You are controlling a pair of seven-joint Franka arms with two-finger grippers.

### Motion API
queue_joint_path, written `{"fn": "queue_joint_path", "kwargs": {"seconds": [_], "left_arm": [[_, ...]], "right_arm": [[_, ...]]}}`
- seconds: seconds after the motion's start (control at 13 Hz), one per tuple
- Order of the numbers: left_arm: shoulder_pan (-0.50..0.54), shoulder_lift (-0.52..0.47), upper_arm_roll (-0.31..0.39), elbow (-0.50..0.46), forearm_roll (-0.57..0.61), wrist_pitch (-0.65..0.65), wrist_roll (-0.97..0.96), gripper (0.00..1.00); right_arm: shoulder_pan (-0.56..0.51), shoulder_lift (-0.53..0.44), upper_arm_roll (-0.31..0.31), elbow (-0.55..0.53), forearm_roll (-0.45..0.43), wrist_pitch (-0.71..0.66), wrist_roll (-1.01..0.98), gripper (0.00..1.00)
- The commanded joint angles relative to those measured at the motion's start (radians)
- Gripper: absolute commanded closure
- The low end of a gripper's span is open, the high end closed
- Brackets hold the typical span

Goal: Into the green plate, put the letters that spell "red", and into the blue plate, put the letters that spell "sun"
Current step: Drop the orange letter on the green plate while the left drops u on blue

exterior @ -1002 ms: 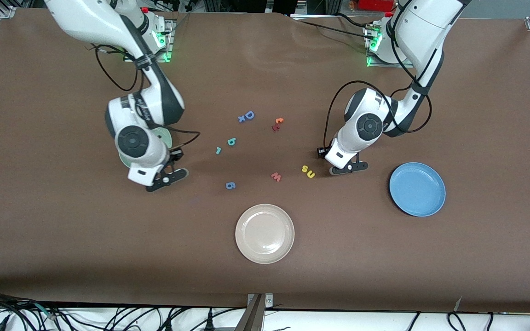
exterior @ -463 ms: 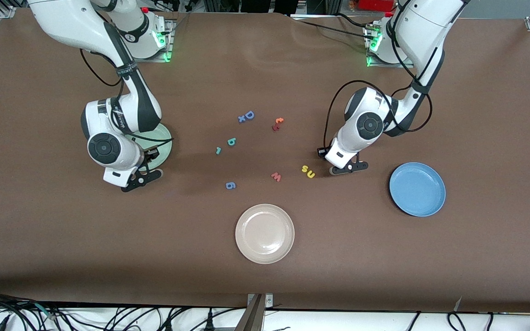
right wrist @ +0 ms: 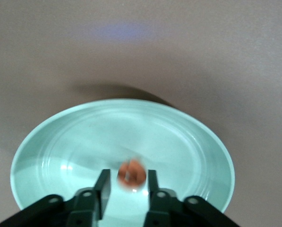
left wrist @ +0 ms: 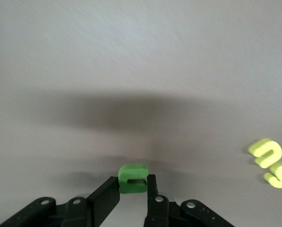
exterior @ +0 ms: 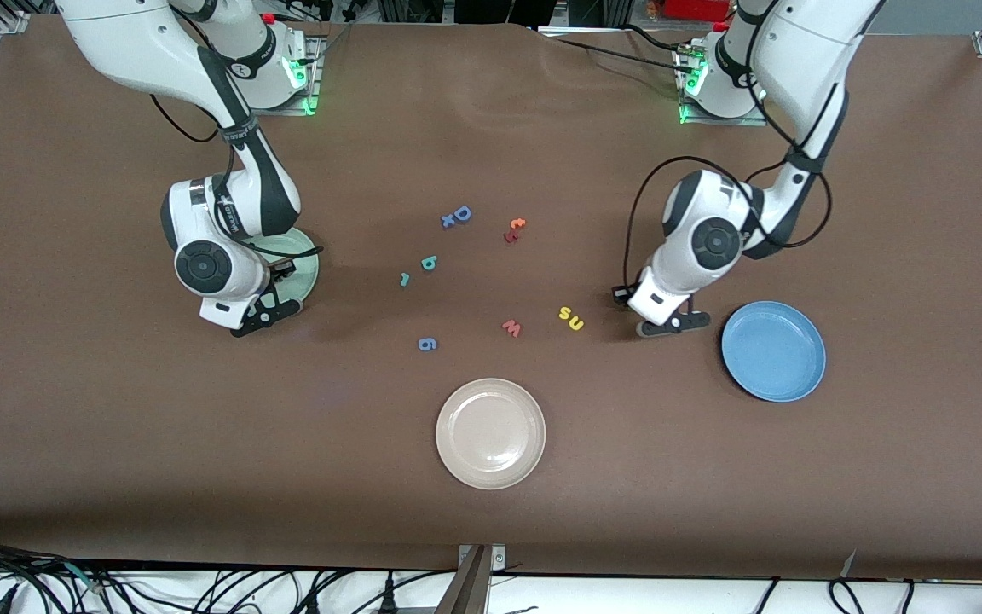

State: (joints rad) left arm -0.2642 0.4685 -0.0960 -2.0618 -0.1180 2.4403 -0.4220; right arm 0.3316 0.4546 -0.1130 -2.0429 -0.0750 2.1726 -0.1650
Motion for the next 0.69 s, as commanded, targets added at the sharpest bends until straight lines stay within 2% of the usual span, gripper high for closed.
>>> {"fn": "queue_joint_path", "kwargs": {"seconds": [0.0, 0.23, 0.39, 0.62], "left_arm": [[0.009, -0.086, 0.076, 0.023, -0.019, -0.127, 0.193, 0.95], [0.033, -0.099, 0.151, 0.023, -0.012, -0.129, 0.412, 0.94], [0.055, -0.090, 0.183, 0.025, 0.044, -0.118, 0.527, 0.94], [0.118, -0.064, 0.185, 0.037, 0.168, -0.058, 0.578, 0.93]], "right_arm": [[-0.002, -0.043, 0.004, -0.028, 0.004, -0.002, 0.035, 0.00], [0.001, -0.066, 0.016, -0.008, 0.007, -0.031, 0.063, 0.00], [0.004, -0.085, 0.093, 0.006, 0.017, -0.039, 0.262, 0.00], [0.017, -0.085, 0.208, 0.033, 0.015, -0.043, 0.604, 0.00]]}}
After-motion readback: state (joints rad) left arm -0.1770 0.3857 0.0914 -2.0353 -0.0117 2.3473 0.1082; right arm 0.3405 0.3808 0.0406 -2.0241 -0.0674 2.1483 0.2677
